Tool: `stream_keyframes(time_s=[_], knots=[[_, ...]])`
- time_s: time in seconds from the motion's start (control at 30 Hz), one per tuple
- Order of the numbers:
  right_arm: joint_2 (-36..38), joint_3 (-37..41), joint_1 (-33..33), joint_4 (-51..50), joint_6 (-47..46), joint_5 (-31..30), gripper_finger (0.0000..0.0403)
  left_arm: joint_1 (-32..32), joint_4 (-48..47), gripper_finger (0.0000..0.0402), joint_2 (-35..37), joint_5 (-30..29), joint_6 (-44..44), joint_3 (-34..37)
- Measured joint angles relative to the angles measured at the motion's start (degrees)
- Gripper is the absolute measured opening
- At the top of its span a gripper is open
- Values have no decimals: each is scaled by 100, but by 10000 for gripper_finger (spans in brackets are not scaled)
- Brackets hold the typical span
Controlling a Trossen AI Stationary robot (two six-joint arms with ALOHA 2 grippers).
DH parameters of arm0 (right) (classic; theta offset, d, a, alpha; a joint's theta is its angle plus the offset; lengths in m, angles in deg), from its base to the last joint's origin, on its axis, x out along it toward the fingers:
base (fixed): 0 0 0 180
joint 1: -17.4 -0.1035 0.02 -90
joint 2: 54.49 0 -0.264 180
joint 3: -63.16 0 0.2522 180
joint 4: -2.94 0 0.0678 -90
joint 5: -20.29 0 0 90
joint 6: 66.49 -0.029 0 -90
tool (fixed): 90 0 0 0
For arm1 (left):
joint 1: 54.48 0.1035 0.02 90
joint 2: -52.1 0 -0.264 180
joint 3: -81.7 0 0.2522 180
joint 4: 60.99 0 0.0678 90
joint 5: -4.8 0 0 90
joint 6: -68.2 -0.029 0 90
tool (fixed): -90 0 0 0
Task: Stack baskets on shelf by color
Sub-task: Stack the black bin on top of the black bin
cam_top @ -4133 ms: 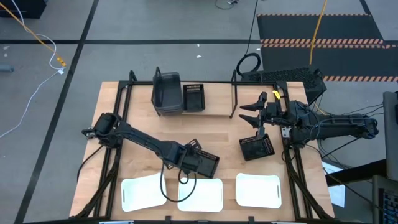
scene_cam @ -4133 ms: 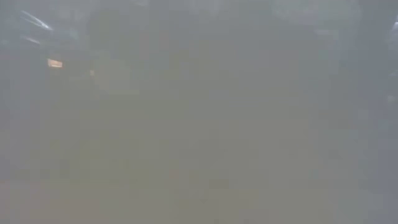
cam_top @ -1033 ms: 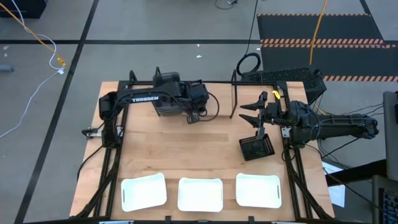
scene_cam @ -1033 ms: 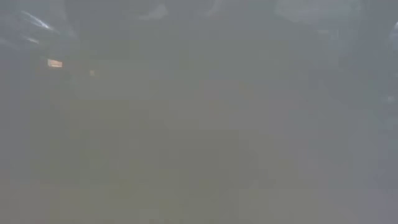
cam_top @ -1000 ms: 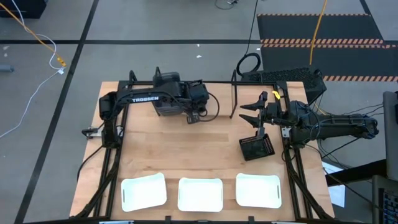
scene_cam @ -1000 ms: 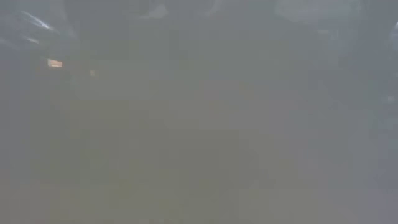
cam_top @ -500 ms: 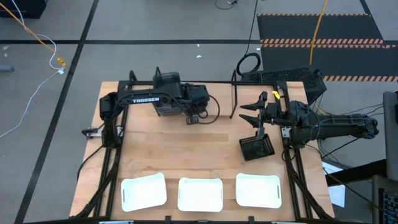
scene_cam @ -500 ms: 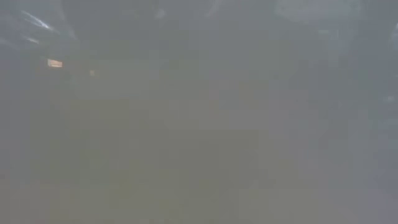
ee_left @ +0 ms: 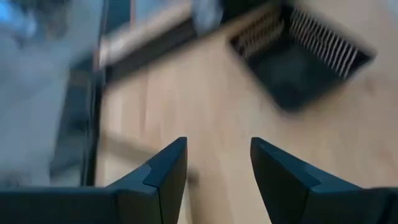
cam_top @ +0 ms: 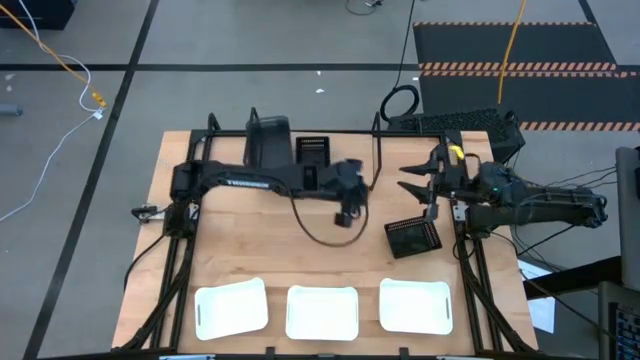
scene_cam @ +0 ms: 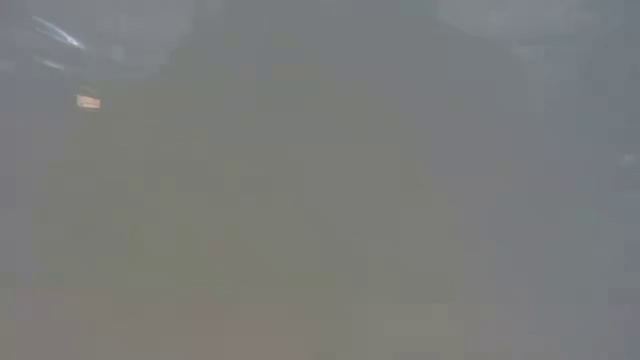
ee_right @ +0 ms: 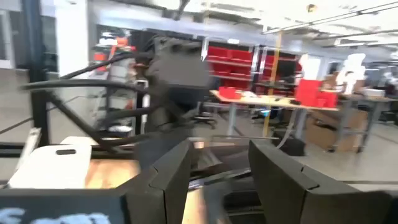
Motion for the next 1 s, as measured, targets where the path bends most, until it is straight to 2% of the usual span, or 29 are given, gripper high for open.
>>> stream_keyframes(time_s=[0.2,0.33,0.47,0.67,1.0], knots=[[747,-5,0,-384,49,-33,159,-162,1921,179,-999,778,-787,-48],[935,-3,0,-698,23,-33,159,-152,1835,179,-1555,1439,-1185,-346],[969,-3,0,-859,29,-171,159,-181,1543,179,-1650,1911,-1719,-435],[906,-3,0,-963,28,-475,159,-134,1622,179,-1664,2061,-2032,-444],[825,-3,0,-794,54,-475,159,-186,2437,179,-2464,2198,-2106,-450]])
